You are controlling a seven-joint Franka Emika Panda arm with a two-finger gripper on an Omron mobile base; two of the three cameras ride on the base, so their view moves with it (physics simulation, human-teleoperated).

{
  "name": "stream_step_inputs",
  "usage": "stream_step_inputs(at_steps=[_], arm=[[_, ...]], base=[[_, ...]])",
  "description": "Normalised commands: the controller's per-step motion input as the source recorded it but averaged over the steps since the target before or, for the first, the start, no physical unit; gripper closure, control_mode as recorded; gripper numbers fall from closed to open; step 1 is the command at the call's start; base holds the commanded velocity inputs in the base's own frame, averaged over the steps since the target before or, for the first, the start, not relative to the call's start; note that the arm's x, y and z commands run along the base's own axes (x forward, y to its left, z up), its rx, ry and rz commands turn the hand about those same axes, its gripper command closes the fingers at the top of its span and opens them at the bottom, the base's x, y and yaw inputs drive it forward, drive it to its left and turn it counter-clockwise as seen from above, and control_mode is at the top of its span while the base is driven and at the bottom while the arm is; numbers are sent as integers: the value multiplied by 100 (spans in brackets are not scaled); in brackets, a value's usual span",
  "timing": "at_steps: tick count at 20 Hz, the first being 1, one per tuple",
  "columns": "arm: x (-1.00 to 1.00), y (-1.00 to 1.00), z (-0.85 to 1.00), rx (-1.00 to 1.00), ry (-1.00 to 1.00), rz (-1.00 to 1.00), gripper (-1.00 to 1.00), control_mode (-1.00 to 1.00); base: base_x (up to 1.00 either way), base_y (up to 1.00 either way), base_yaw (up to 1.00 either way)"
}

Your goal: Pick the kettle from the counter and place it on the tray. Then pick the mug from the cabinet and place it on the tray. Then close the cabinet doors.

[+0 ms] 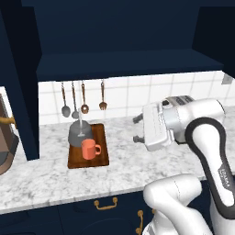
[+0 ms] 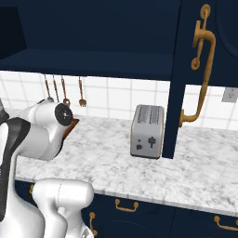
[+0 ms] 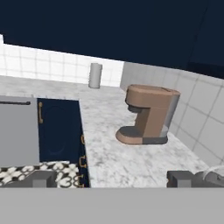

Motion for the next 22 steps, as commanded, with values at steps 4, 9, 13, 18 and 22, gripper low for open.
stream_step_inputs(at_steps=[4, 9, 13, 18, 22], arm=[[-44, 0, 18, 0, 0, 0, -100, -100], [-28, 0, 25, -1, 0, 0, -100, -100], [-33, -2, 31, -2, -4, 0, -100, -100], [-31, 8, 26, -1, -8, 5, -100, -100], [-31, 9, 39, 0, -32, 11, -100, -100]], base=[[0, 0, 0], [0, 0, 0], [0, 0, 0], [0, 0, 0], [0, 0, 0]])
